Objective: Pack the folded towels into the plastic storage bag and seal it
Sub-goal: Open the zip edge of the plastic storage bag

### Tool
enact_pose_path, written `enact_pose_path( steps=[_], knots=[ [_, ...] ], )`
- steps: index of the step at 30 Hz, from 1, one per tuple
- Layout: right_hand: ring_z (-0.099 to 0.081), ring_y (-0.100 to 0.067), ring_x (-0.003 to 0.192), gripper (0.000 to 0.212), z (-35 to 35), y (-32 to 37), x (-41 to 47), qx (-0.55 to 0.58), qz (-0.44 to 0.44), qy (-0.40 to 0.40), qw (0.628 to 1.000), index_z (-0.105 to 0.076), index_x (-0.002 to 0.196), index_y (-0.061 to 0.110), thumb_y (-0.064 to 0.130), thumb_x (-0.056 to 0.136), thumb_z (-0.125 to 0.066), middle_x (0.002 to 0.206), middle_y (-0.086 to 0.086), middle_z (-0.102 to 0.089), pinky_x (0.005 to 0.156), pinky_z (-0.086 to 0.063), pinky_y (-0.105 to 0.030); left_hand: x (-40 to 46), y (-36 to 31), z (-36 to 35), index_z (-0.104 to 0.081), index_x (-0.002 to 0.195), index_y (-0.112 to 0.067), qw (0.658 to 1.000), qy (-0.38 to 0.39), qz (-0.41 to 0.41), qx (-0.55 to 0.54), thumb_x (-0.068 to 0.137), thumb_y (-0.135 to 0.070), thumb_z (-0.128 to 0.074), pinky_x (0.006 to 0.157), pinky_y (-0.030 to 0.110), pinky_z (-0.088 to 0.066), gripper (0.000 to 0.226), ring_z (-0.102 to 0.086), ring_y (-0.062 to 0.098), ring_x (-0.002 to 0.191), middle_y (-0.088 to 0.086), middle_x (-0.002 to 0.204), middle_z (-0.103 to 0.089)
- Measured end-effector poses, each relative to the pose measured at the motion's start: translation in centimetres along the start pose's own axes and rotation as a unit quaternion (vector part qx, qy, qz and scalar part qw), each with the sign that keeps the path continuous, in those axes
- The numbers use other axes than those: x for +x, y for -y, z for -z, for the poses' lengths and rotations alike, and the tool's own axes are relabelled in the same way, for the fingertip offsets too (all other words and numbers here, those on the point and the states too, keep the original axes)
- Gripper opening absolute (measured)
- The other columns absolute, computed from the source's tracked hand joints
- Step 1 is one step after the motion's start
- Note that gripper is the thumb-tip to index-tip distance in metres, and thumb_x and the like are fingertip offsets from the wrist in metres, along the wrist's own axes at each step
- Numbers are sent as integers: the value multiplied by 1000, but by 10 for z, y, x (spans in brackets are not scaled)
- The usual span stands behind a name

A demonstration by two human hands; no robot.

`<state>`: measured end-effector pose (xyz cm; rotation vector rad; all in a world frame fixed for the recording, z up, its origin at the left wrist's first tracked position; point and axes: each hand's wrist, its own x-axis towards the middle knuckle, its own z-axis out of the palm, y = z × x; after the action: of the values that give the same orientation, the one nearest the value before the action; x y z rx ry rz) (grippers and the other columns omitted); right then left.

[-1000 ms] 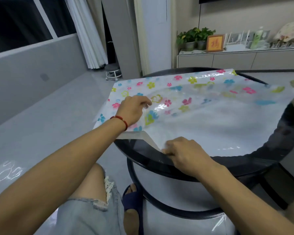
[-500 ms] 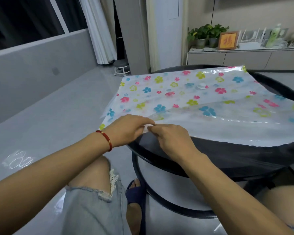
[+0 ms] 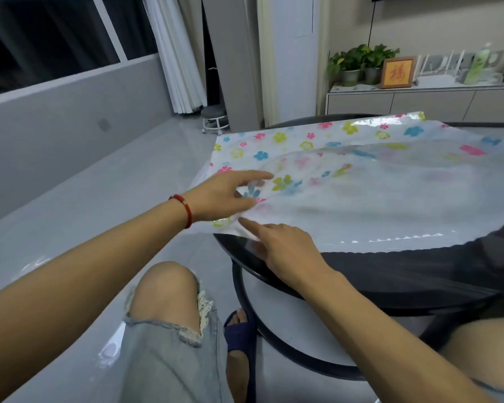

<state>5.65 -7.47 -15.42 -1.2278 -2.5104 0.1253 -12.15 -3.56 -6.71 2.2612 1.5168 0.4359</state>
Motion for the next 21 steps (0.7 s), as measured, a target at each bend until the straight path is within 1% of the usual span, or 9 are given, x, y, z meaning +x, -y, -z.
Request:
enact_pose_path(
  steps=[1,3,6,7,10,14,16,18,21],
  knots=[
    [-66,-37,97,58,-4,3,5,-14,14,-4,1000,-39,153,39,18,100,-49,111,-3,-71,62,-38,-39,-9,0,-6,-46,140,-46,999,19,-13,40,91,-15,-58,97,18,-47,60,-54,7,120,-14,141,-54],
    [-66,-36,102,54,-9,5,10,-24,27,-4,999,-50,145,37,11,98,-49,121,-2,-70,65,-37,-38,-24,6,-17,-46,140,-45,990,10,-31,136,91,-12,-52,97,26,-45,60,-55,15,118,-11,142,-55],
    [-62,-35,118,43,-12,3,11,21,30,-14,999,-59,139,28,13,101,-49,134,-4,-65,80,-51,-42,-30,18,-17,-57,132,-41,970,-79,-31,226,94,-11,-47,75,29,-42,50,-62,28,104,-1,125,-68],
    [-60,-34,117,41,-13,2,10,26,39,-17,999,-61,139,27,13,101,-50,132,-3,-65,80,-49,-41,-25,22,-13,-58,131,-40,964,-100,-21,244,94,-10,-46,74,31,-45,49,-63,29,103,-3,125,-69],
    [-52,-28,101,36,-20,3,-1,-5,71,2,997,-63,125,26,7,97,-49,108,1,-59,72,-30,-38,-2,31,8,-61,129,-35,962,-153,32,222,92,-1,-44,86,41,-53,53,-65,30,105,-2,119,-72],
    [-56,-28,93,17,-23,-2,-14,37,26,38,998,-59,93,18,5,97,-49,91,1,-61,76,-40,-41,24,32,26,-66,125,-31,960,-202,69,183,97,-3,-45,93,41,-54,45,-66,30,105,6,116,-73],
    [-58,-27,97,19,-19,-10,-16,46,33,42,998,-65,100,17,13,102,-46,94,2,-65,82,-44,-43,29,26,24,-65,126,-31,957,-198,78,195,95,-2,-45,93,43,-55,47,-65,32,103,8,120,-71],
    [-60,-26,109,28,-15,-16,-22,66,41,36,996,-68,121,21,26,106,-45,111,3,-70,93,-46,-44,30,14,17,-62,126,-33,962,-173,68,201,89,0,-45,91,45,-56,52,-62,32,106,5,126,-66],
    [-55,-26,133,44,-3,-34,-27,134,-74,-47,987,-66,138,22,39,105,-42,140,-2,-67,112,-40,-49,30,-9,4,-62,124,-33,970,-117,-14,214,83,2,-49,97,44,-51,56,-51,26,126,-1,142,-54]
  ],
)
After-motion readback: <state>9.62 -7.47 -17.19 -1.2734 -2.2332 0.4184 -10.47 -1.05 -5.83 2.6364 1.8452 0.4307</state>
